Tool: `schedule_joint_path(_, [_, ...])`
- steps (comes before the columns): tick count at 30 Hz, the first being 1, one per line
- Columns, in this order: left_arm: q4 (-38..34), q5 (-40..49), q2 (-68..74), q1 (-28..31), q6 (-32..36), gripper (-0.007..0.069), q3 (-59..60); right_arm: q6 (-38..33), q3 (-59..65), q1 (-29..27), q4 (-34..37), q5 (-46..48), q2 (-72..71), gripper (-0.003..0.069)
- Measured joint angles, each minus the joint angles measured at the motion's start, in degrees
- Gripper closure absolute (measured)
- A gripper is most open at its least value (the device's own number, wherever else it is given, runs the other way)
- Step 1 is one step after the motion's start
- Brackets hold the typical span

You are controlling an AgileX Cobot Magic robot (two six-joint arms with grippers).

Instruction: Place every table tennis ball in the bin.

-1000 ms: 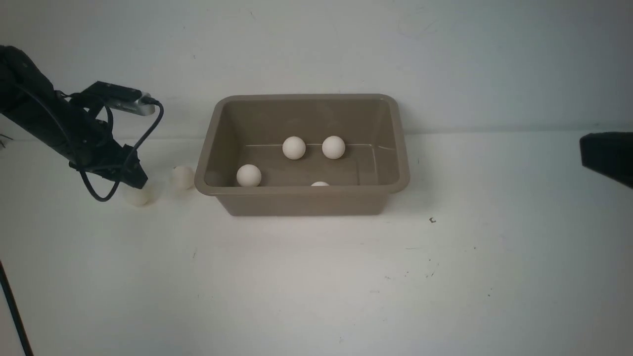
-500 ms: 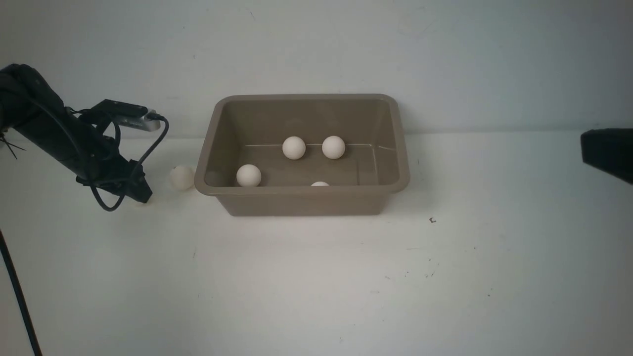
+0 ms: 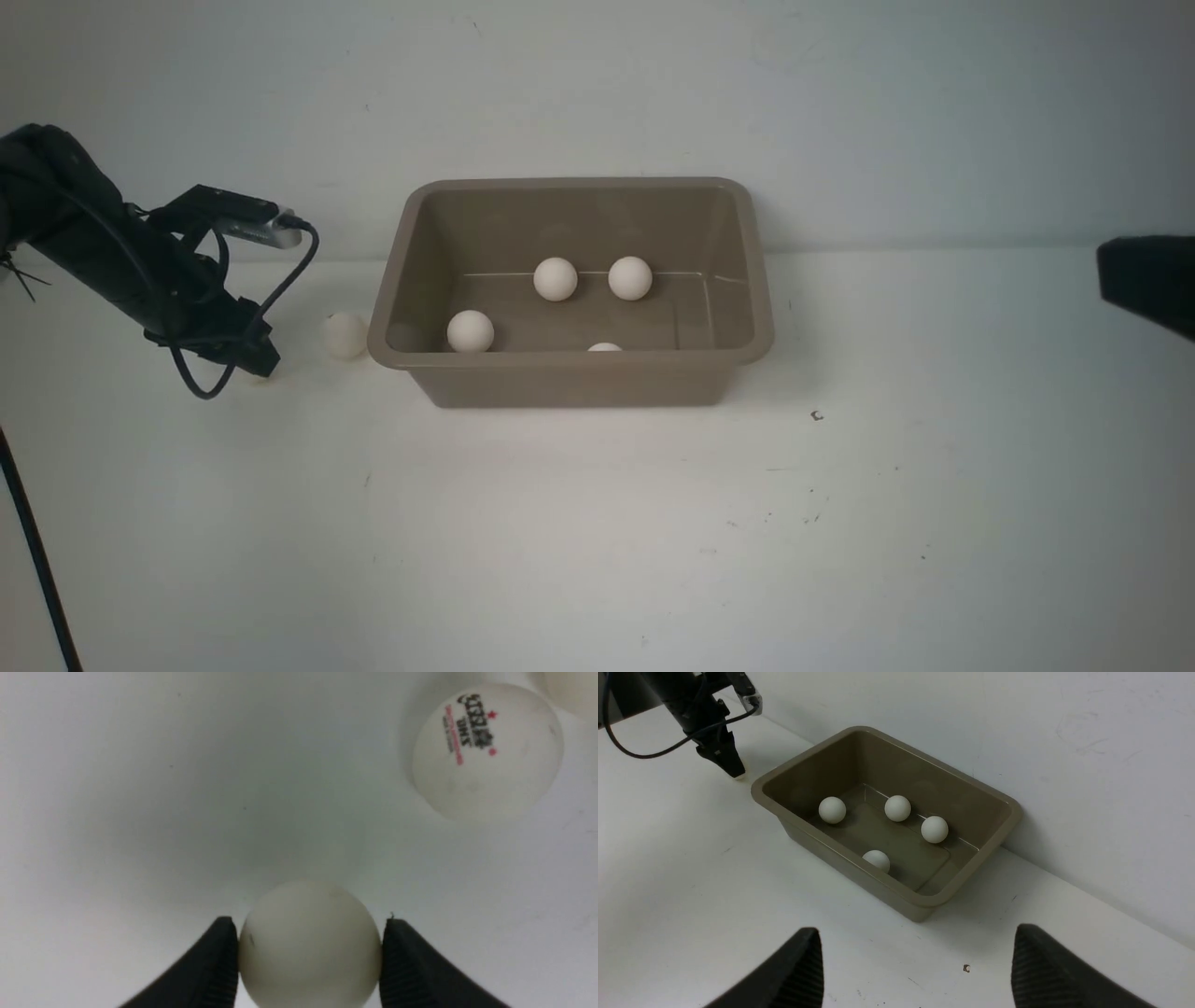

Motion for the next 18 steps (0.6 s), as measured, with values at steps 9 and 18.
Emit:
schedule_joint_path(9, [-22.76,9.09,-5.65,-1.58,8.46,0.0279,-8.86,-0.07,0.0,0.0,0.19,0.0,0.0,0.0197])
schedule_joint_path(18, [-15.47,5.83,-5.6,-15.71,10.33,0.0279,-9.25,-0.07,0.0,0.0,0.19,0.0,0.0,0.0197])
